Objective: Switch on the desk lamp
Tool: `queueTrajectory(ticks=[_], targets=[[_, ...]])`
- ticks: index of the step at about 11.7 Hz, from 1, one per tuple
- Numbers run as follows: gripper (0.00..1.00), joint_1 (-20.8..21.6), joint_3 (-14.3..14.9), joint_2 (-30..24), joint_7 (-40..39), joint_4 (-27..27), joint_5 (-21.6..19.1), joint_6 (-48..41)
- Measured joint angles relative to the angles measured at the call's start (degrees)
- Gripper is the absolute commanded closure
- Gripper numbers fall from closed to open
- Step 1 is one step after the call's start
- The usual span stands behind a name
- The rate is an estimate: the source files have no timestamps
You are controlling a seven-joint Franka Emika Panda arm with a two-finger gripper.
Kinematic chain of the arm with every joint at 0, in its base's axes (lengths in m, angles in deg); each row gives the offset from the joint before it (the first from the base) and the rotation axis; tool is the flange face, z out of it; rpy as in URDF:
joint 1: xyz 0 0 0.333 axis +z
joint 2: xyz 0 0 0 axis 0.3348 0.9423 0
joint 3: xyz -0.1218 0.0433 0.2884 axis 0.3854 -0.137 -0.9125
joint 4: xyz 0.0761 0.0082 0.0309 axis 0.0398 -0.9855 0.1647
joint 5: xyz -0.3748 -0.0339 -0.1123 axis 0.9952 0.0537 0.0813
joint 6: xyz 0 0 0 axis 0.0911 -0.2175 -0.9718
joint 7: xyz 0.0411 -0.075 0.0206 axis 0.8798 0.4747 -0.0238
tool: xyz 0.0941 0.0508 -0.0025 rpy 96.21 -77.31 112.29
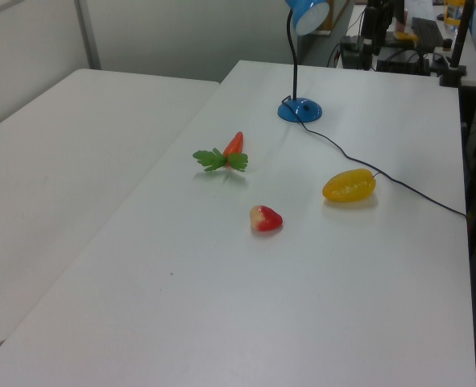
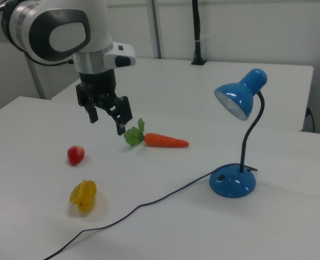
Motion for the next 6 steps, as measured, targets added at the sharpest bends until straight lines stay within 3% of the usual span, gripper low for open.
queueTrajectory(ticks=[2, 3, 5, 6], targets=[[0.51, 0.0, 0.02, 0.0, 0.0, 0.0, 0.0, 0.0], [0.68, 0.0, 0.07, 0.0, 0.0, 0.0, 0.0, 0.0], [0.93, -0.04, 0.19, 0.0, 0.0, 0.01, 0.0, 0.0], [0.99, -0.2, 0.25, 0.0, 0.0, 0.01, 0.0, 0.0]])
